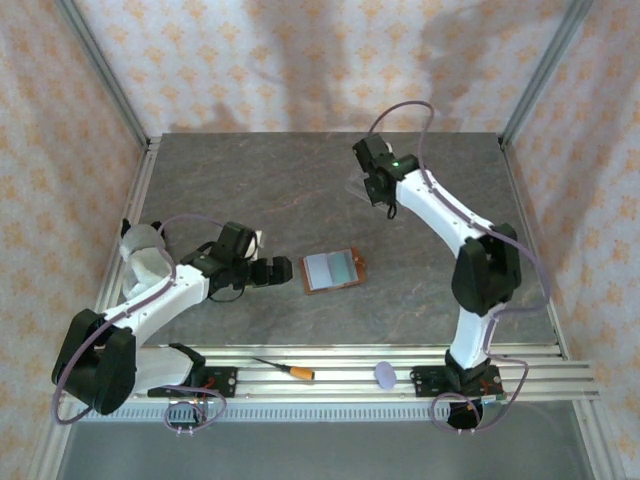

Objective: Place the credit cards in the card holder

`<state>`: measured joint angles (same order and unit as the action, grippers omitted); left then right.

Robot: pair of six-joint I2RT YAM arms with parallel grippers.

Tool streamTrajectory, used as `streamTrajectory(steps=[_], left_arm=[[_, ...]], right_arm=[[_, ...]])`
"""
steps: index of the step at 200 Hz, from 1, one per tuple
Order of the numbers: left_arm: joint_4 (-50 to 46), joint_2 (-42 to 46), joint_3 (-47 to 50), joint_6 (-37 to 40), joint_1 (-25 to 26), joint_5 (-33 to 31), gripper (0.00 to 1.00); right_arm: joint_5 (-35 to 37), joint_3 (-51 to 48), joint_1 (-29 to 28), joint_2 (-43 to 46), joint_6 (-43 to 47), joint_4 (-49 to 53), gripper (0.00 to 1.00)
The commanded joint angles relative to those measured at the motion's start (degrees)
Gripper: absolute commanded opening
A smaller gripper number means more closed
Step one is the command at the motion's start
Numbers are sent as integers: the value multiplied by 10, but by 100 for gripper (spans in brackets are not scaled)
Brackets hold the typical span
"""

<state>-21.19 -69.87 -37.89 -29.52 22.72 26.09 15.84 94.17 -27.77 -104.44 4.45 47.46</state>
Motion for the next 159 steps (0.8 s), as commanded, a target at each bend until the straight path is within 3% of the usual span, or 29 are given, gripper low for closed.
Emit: streamTrajectory(steps=[1,43,94,159], left_arm=[[34,0,10,-15,-4,70,99],[83,-27,20,-45,10,143,97],[138,-81,11,-69,40,136,88],[179,-143,-5,-75,43,129,79]], right_arm=[[-143,-43,9,54,-33,44,0],[-418,-132,17,120,-49,15,0],[-629,-234,25,111,-68,-63,0],[-686,-260,26,32,-61,-98,0]])
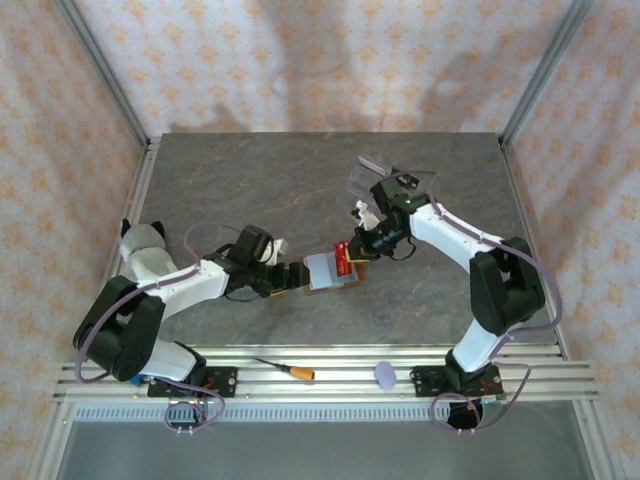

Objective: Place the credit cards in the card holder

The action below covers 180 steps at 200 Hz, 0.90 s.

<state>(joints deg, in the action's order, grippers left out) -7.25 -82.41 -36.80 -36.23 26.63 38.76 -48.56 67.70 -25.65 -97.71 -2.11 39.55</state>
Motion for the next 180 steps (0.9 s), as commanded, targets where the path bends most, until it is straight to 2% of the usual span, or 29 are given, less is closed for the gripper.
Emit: streamTrajectory(steps=[1,30,57,76,120,180], left_arm=[[42,-19,-16,-9,4,2,78],[44,-41,-24,-4,3,4,62],[35,-46,-29,7,4,-14,55],[7,-63,-51,24,4,-21,53],[-17,-92,-85,42,-2,-36,51],[-42,-100,-98,46,-17,-50,51]], right_arm=[[-42,6,5,-37,5,-17,0],[-50,-3,13,-54,9,-37,0],[-64,-16,30,-70,18,-53,0],[-97,-22,38,-77,26,-56,0],[-124,-23,38,-102,33,-59,0],[-165,-44,17,-118,-24,-133,0]])
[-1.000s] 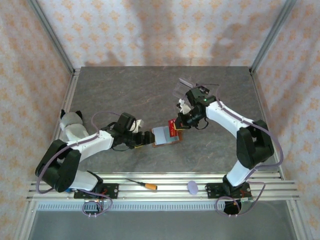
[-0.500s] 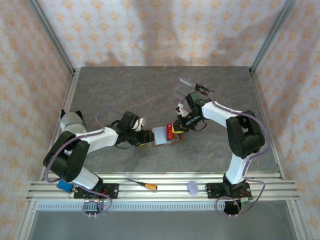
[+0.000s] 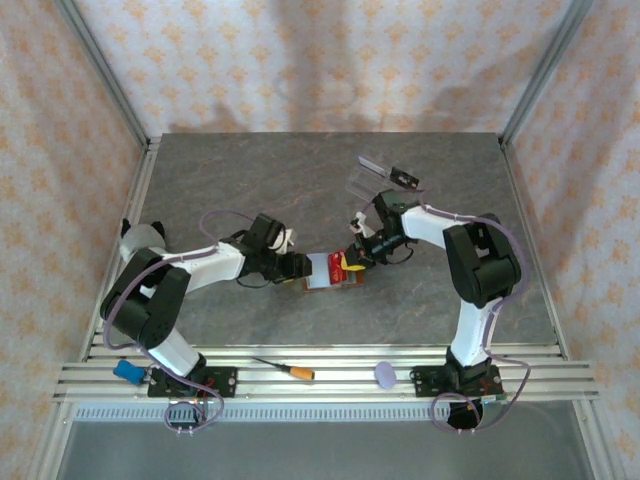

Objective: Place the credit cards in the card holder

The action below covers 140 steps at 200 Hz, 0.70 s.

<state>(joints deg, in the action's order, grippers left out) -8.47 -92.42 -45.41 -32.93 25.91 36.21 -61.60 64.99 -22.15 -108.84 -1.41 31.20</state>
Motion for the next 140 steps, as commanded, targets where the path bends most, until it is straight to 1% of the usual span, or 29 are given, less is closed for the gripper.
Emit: streamTrajectory(steps=[1,21,41,44,54,71,94,116,140], left_arm=[[-30,1,-12,13,-10,-25,51],[-47,2,-14,13,-22,-28,52],[-51,11,-9,13,-27,-37,53],[-50,12,-8,26,-28,-38,53],[-52,9,-10,30,-29,-39,53],[-64,6,-16,34,-29,-36,53],[-54,10,-11,34,-30,-42,53],[-84,9,-24,50,-30,-60,52],[-63,7,-19,51,-30,-50,50]], right_arm=[[-35,-17,-20,-7,-33,-50,0],[-23,-24,-39,-9,-63,-79,0],[-13,-34,-41,-9,-100,-112,0],[-12,-35,-41,-7,-103,-115,0],[-10,-39,-40,-3,-106,-119,0],[-25,-41,-36,-1,-113,-121,0],[-37,-45,-27,7,-108,-113,0],[-52,-53,-17,6,-114,-116,0],[-82,-47,-19,-11,-87,-95,0]])
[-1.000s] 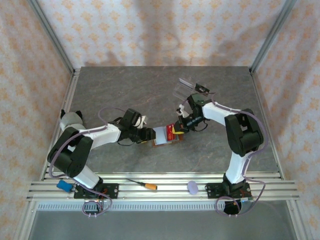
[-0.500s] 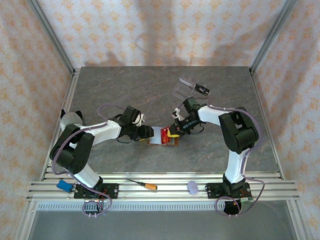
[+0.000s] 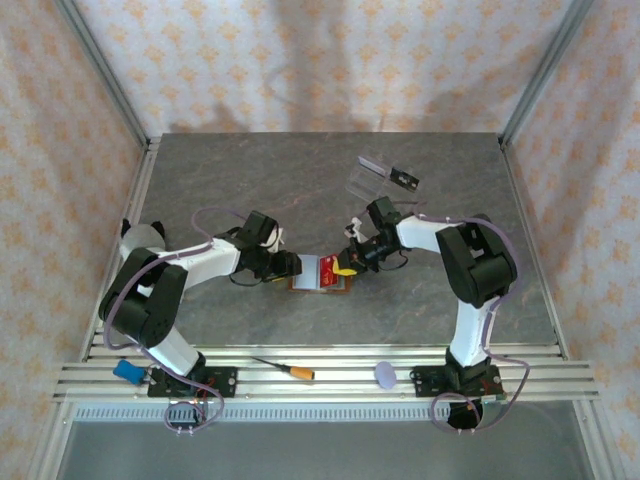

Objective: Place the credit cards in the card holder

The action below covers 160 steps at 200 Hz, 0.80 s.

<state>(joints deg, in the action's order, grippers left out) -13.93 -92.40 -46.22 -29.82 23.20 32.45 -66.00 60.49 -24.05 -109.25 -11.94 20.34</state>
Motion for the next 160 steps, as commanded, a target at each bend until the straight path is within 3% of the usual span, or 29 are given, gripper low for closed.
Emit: streamTrajectory(steps=[1,160], left_arm=[[-8,7,-11,20,-3,-13,50],[-17,-34,-26,33,-2,-10,35]], right_arm=[[-38,-2,0,-6,20,15,0],[-81,56,-1,-74,62,62,0]])
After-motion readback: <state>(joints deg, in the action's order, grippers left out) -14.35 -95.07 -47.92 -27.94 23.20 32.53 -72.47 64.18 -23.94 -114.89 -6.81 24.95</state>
